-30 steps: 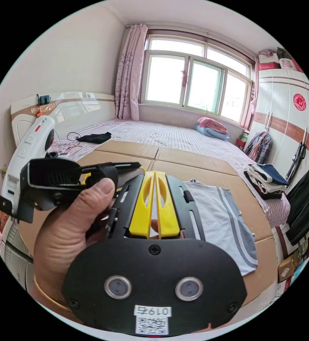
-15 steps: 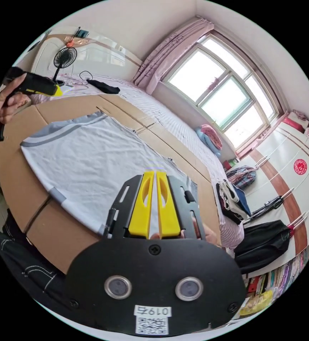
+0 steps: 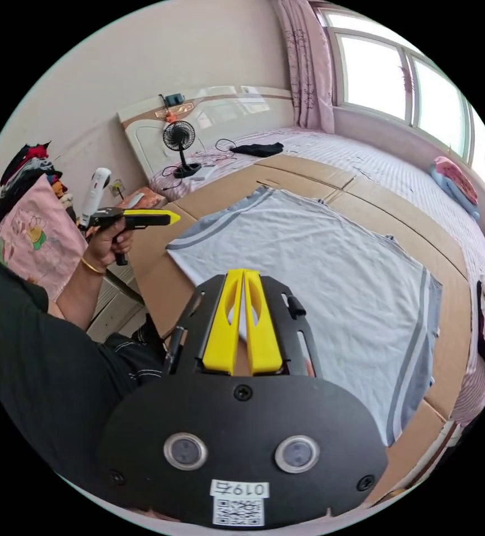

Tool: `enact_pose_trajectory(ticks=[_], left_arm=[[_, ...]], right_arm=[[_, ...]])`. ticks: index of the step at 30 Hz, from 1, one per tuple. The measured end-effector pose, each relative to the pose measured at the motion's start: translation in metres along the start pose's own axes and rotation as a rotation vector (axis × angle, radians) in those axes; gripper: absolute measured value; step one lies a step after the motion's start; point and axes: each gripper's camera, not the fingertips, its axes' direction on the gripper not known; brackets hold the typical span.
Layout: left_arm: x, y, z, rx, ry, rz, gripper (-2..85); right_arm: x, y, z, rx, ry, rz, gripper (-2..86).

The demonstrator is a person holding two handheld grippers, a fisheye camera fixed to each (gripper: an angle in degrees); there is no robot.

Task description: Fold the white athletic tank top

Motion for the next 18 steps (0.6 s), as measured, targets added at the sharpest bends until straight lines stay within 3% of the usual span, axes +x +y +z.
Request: enact_pose_trajectory(ticks=[3,10,13,18], left_arm=[[0.009,0.014,-0.004,-0.005,-0.026,0.058,0.7],[0.003,0.05,-0.027,0.081,-0.061,0.086,1.1],[-0.009,0.06,-0.036,0.075,-0.007,0.078,1.5],[-0.02,0.083,-0.039,0.012,0.064,0.085,3.7]], right_arm=[[-0.014,0.017,0.001,0.067,-0.045,-0.149,-1.0],[-0.06,0.014,0.039,0.025,-0.246,-0.316,-1.0],[-0.092,0.013,0.043,0.114,-0.085,-0.425,-1.0],[-0.12,0.026,0.054,0.327,0.16,-0.379,-1.0]])
